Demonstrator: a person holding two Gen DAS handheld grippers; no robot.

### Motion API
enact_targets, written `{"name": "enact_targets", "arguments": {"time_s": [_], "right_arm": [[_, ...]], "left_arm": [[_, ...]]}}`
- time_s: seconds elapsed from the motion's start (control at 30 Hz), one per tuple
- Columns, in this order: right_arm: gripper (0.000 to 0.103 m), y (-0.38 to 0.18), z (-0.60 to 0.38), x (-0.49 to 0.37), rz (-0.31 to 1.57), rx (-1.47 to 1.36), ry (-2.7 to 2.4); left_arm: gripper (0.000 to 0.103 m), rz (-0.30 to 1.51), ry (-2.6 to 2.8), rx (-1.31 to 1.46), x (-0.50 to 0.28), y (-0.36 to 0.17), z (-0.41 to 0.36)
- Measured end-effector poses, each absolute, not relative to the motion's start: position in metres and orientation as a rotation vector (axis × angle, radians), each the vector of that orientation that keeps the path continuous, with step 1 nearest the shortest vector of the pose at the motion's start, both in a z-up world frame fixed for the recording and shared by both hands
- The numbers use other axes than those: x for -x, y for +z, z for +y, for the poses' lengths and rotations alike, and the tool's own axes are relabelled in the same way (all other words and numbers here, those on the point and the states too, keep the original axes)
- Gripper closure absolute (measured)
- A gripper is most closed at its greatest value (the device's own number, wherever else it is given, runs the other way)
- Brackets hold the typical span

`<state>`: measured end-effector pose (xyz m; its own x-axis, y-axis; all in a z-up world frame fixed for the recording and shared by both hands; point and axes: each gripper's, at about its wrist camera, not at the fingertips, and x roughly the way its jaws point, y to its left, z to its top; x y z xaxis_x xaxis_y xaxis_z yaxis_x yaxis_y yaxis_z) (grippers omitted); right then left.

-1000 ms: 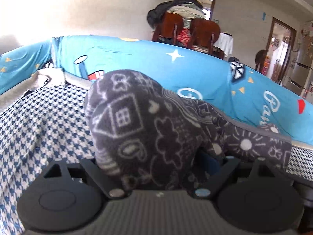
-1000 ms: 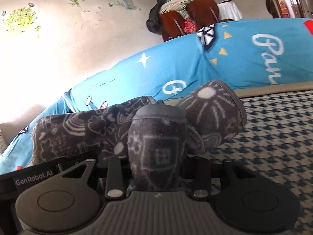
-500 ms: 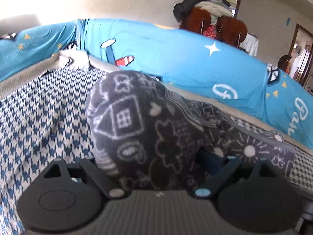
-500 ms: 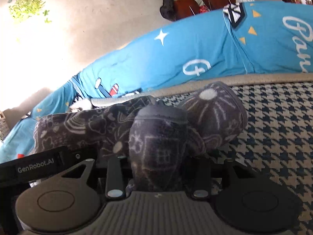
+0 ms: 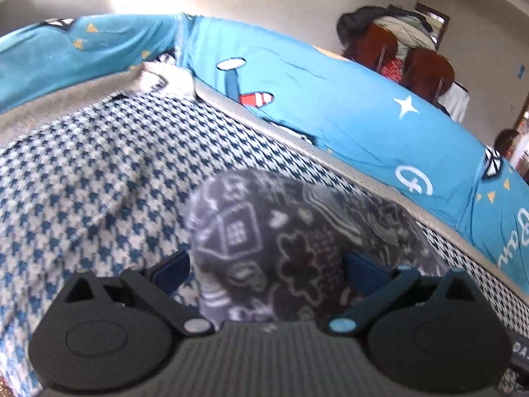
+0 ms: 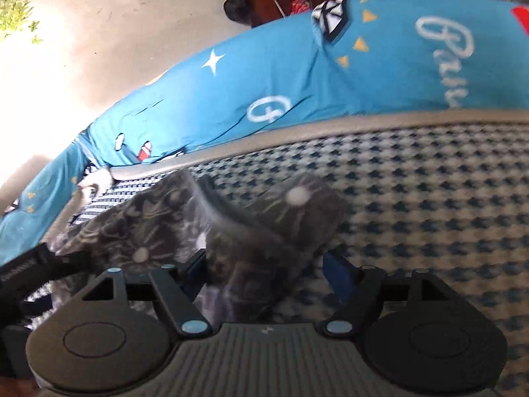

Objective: Fold clothes

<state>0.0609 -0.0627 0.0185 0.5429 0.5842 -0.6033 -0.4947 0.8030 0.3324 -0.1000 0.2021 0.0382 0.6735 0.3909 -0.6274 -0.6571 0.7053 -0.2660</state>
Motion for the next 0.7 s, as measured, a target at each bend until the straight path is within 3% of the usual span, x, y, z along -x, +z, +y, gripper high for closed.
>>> {"name": "enact_targets", "arguments": {"time_s": [0.13,0.3,0.7], "right_arm": [[0.029,0.033,-0.072,-0.049,0.653,-0.103,0.620],[0.038,0.051,-0.071,-0.027,0.485,-0.071,0.649],[0.040,0.010,-0.035,-0.035,0.604,0.042,0.742]], "left_arm": [[0.000,0.511,0.665,0.416,0.104,0.053,0.190],[0.000,0.462,0.732,0.312,0.100,0.066,0.181],[0.000,0.570,0.816,0.436,0.089,0.025,0.212]]}}
